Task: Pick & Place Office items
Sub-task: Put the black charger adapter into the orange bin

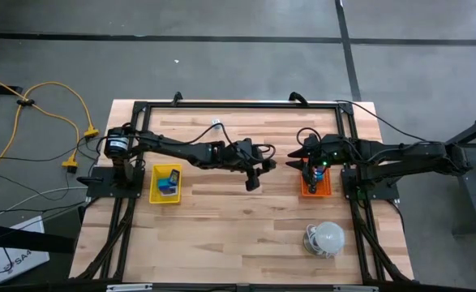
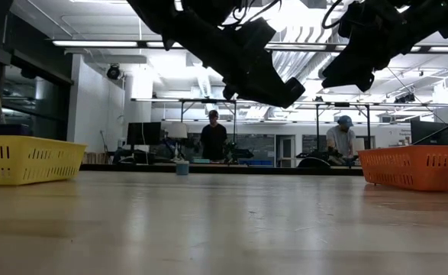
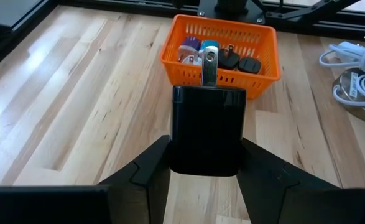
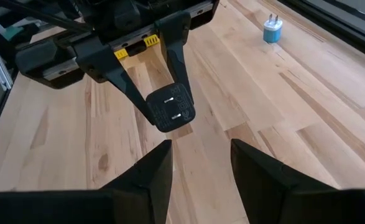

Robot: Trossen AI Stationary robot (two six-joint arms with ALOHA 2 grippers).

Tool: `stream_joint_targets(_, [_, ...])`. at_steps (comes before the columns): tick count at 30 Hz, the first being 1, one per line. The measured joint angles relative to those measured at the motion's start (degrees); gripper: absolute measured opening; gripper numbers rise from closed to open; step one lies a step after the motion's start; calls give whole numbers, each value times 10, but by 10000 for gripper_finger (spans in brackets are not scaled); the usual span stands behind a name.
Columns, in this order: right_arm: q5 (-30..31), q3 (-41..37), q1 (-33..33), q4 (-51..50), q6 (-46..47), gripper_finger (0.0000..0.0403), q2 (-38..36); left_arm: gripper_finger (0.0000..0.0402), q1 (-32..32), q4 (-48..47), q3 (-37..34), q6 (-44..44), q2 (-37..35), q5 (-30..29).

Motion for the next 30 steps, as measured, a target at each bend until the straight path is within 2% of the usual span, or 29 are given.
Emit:
stream_joint_targets(17, [0, 0, 0, 68, -3, 149, 0, 148, 0, 2, 0, 1, 0, 0])
stream_joint_targets(23, [-33, 0, 0, 65, -96, 149, 0, 148, 0, 2, 0, 21, 0, -1])
stream_joint_targets(30, [-19, 0, 0, 47, -133, 149, 0, 148, 0, 2, 0, 30, 0, -1])
